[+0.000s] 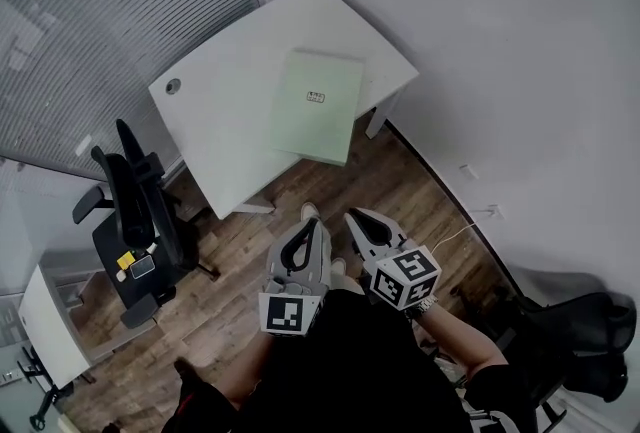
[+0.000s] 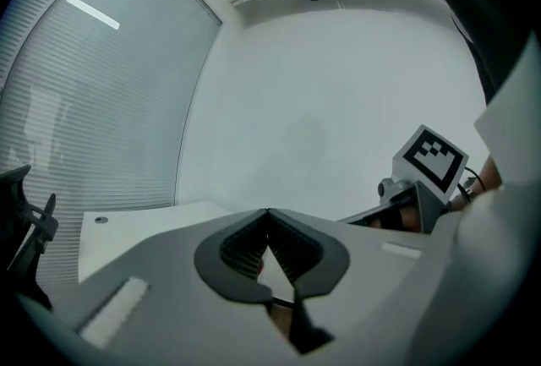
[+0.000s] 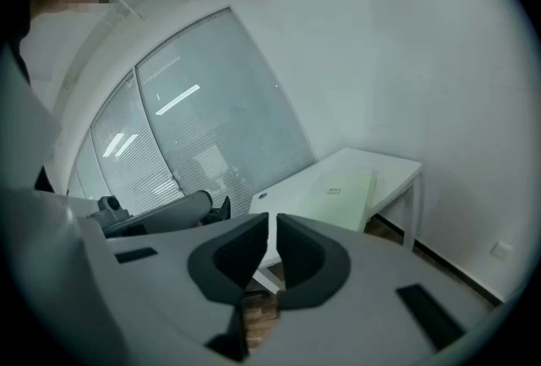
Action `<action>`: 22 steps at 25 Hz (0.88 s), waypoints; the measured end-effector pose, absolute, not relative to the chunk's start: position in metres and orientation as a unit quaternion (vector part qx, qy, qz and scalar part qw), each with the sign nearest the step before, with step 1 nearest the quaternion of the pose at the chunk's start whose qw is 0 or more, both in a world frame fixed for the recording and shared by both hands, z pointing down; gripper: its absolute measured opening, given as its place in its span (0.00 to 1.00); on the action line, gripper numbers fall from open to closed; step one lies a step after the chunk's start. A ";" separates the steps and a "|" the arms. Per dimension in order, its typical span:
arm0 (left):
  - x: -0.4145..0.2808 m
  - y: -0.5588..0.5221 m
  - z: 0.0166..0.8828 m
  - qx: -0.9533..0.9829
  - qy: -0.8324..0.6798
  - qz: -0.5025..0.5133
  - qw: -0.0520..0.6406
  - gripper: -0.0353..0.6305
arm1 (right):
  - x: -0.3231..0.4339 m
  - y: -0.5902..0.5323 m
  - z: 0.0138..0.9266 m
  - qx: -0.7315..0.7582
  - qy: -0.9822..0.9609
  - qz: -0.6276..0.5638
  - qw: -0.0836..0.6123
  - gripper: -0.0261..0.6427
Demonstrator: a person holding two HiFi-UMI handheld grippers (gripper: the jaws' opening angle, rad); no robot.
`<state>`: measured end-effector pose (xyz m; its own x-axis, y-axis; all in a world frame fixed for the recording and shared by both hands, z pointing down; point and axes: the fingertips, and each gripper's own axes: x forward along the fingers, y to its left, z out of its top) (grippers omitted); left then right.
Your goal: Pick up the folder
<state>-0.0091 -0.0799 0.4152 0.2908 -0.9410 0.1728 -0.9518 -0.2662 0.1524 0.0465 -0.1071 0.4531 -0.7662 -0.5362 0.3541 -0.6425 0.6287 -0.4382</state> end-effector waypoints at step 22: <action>-0.034 -0.215 0.479 0.795 -0.580 0.057 0.170 0.06 | 0.044 -0.255 0.585 0.389 -0.826 0.394 0.109 0.17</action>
<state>-0.0344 -0.2152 0.4791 0.3203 -0.9026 0.2876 -0.9413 -0.2693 0.2034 0.0436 -0.2555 0.5852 -0.6740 -0.5566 0.4857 -0.7277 0.3871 -0.5662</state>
